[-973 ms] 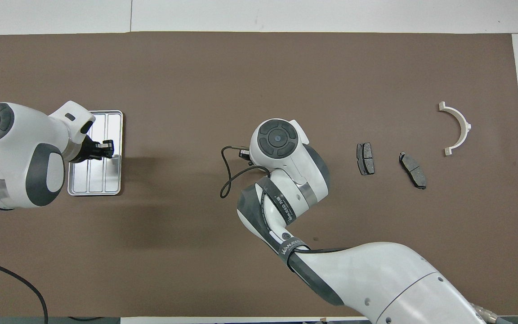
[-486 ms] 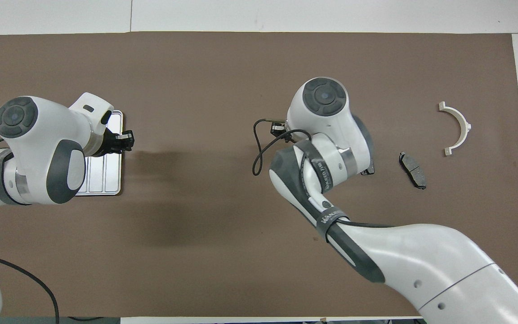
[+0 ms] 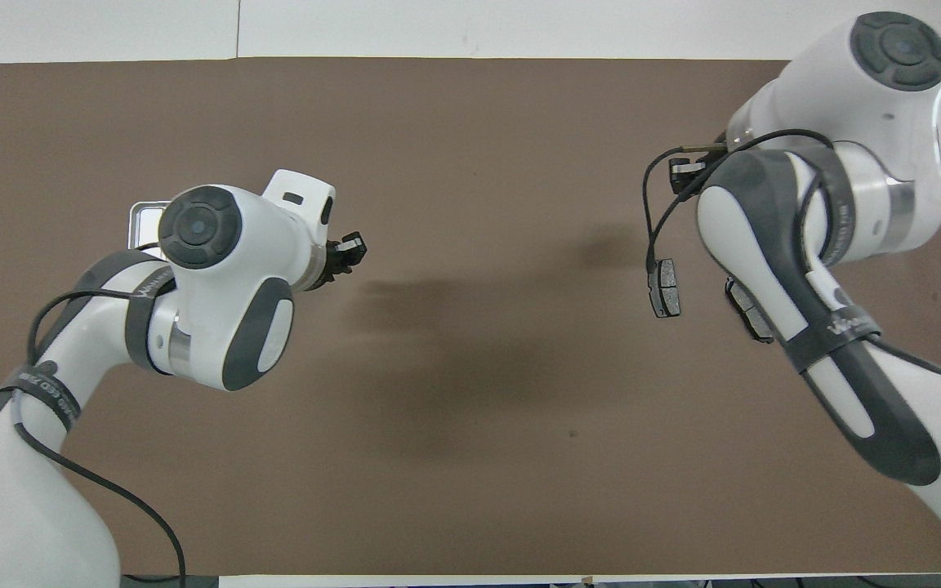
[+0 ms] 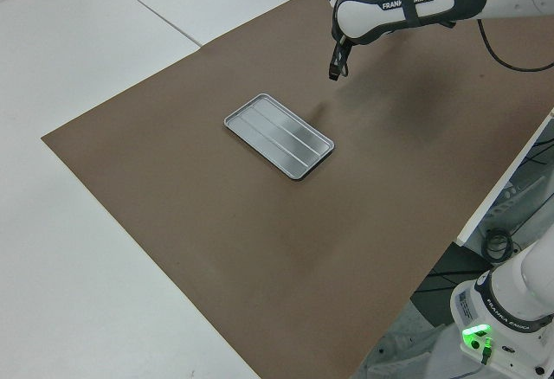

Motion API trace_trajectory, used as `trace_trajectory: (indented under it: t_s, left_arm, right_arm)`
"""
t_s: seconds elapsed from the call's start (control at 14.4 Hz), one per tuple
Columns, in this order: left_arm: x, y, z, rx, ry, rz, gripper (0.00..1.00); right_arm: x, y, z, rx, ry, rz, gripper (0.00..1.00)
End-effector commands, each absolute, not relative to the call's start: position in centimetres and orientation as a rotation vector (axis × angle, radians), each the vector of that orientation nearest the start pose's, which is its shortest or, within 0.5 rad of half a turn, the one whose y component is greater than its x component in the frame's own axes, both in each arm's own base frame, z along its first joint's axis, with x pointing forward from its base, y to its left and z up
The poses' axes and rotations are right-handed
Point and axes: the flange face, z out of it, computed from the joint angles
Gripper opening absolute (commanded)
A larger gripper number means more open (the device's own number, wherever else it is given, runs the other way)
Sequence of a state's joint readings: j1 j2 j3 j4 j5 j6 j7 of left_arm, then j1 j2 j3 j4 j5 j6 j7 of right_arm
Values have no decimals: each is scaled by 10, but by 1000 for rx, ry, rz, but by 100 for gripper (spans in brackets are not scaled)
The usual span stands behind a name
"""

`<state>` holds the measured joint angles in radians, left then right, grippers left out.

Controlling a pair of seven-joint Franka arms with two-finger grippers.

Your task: Place bearing gear from tray to pile

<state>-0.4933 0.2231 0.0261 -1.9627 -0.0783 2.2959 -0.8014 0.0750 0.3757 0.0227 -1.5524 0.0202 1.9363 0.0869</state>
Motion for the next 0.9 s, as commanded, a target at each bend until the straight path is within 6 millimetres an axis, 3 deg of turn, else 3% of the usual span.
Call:
trace_trajectory:
  t_s: [0.0,0.07,0.14,0.21,0.35,0.49,0.56,0.83]
  left_arm:
    - [549,-367,367,-3164,-756,-66,4]
    - [553,-389,369,-3160,-755,-55,4]
    - [546,-417,357,-3154,-734,-38,4]
    - [539,-430,344,-3140,-734,-32,4]
    - [536,-434,339,-3126,-692,-61,4]
    - [525,-447,309,-3099,-652,-27,4]
    - [525,-448,304,-3094,-649,-21,4]
    - [527,-448,305,-3094,-661,-28,4]
  right_arm:
    - [667,-11,424,-3087,-181,3,0]
    - [666,-32,422,-3088,-214,5,0]
    - [663,-45,416,-3092,-237,19,0]
    - [659,-55,405,-3096,-233,27,0]
    - [652,-58,386,-3106,-228,-9,0]
    - [650,-58,370,-3109,-219,-21,0]
    - [648,-58,362,-3110,-216,-28,0]
    - [631,-58,322,-3112,-228,-47,0]
